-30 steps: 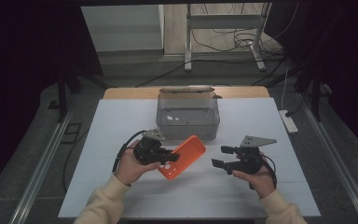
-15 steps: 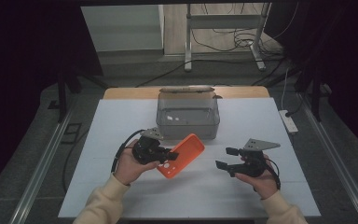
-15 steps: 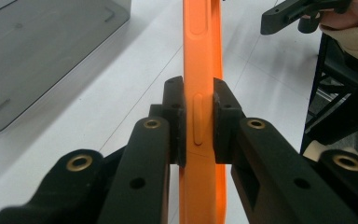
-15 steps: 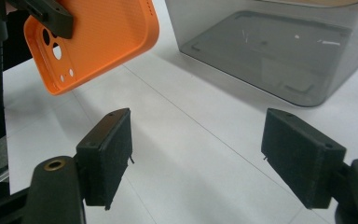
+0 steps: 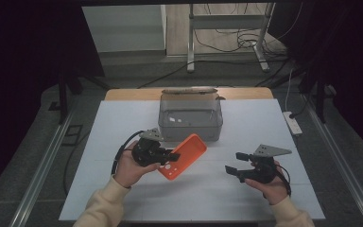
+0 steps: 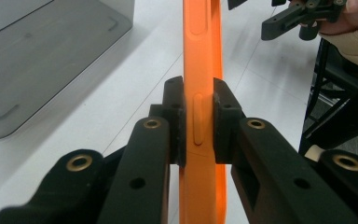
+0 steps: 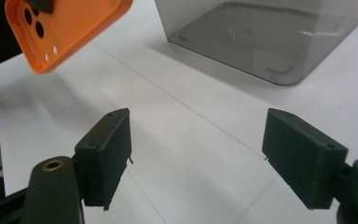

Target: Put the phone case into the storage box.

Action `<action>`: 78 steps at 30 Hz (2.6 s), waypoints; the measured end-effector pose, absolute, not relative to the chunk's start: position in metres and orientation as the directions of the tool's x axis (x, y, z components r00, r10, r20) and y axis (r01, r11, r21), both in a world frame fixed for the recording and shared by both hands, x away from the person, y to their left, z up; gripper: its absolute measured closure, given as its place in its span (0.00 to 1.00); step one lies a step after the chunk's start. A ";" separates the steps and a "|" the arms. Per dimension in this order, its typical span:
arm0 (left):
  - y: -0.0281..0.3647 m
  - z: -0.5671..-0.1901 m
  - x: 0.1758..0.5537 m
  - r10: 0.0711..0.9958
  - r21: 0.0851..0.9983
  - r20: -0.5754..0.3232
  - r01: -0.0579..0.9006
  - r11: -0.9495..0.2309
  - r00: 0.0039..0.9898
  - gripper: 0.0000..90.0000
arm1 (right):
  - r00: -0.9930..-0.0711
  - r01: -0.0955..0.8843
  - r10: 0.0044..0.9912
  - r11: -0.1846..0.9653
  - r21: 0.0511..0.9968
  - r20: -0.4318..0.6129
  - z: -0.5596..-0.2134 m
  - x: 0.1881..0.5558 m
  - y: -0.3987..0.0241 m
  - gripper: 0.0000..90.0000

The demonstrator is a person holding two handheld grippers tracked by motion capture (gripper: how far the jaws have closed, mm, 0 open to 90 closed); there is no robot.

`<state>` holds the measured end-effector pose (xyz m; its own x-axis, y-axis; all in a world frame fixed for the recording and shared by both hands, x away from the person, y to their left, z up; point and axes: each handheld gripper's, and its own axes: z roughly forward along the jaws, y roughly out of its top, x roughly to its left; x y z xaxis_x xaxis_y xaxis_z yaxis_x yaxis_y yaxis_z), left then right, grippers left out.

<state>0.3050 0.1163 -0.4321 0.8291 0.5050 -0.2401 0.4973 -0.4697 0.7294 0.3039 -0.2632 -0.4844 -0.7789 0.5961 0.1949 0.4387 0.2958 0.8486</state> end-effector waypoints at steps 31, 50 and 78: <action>0.121 -0.416 0.300 0.557 0.761 -0.249 0.516 -0.393 0.792 0.88 | -0.754 0.472 0.628 0.318 0.822 0.190 -0.501 0.293 -0.282 0.26; 0.124 -0.389 0.321 0.602 0.760 -0.246 0.537 -0.366 0.760 0.88 | -0.747 0.460 0.640 0.304 0.834 0.178 -0.498 0.294 -0.286 0.26; 0.126 -0.357 0.355 0.641 0.764 -0.253 0.557 -0.327 0.724 0.88 | -0.746 0.458 0.644 0.313 0.832 0.168 -0.498 0.297 -0.288 0.26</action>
<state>0.3553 0.1264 -0.3566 0.7243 0.6412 -0.2534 0.5568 -0.3272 0.7635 0.2967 -0.2882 -0.4984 -0.7461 0.6443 0.1681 0.4577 0.3129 0.8322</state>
